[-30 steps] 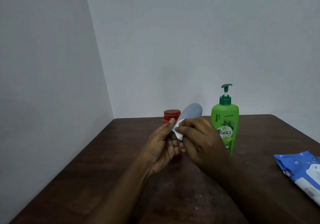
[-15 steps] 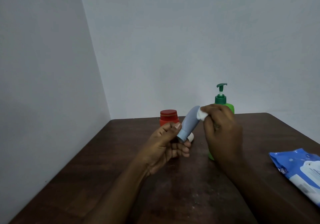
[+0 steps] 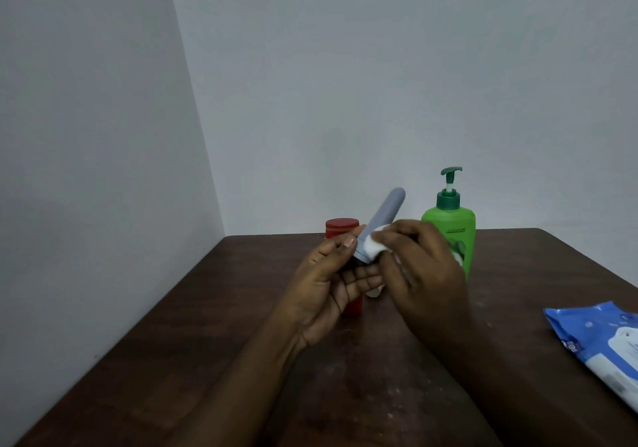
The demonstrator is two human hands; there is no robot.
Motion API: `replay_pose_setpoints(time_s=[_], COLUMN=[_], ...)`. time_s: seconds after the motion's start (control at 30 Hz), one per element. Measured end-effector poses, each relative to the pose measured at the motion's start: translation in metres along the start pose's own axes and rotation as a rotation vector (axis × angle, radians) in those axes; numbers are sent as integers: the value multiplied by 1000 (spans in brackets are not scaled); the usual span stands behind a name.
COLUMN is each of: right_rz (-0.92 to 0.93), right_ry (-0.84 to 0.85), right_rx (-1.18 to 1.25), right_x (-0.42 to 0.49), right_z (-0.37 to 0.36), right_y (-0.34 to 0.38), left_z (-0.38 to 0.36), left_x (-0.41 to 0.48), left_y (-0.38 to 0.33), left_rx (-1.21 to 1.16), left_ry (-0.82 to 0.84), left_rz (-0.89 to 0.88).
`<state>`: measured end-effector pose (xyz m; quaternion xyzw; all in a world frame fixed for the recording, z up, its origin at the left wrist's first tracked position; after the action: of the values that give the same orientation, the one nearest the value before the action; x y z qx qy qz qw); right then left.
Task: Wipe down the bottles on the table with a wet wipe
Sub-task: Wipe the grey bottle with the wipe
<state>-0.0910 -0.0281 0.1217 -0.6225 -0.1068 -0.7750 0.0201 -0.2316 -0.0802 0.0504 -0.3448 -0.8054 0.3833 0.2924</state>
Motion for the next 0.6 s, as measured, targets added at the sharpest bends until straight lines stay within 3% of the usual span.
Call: replay_pose_setpoints(time_s=[0.2,0.43,0.6], right_rz=[-153,31,11], right_ry=[-154,115,126], right_rx=[-16,107,102], right_x=[5,-2,-1], right_z=[23,-14,-15], right_y=[-23,2,-1], left_z=[-7,1,-2], left_x=[-5,-4,-3], left_y=[7,0,-3], left_rx=[-1,-18,-32], left_ry=[36,27,37], left_rz=[85,29,-3])
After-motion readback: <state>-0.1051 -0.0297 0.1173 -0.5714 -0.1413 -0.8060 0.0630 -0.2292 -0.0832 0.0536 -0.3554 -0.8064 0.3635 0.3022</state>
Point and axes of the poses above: each hand's wrist, its own x-axis towards the middle knuckle, its own z-axis out of the back of the hand, y = z × x, the point moved 10 cm from there along x, towards the middle knuckle, and after that the axes turned 2 degrees about -x, right-handed, at the moved point
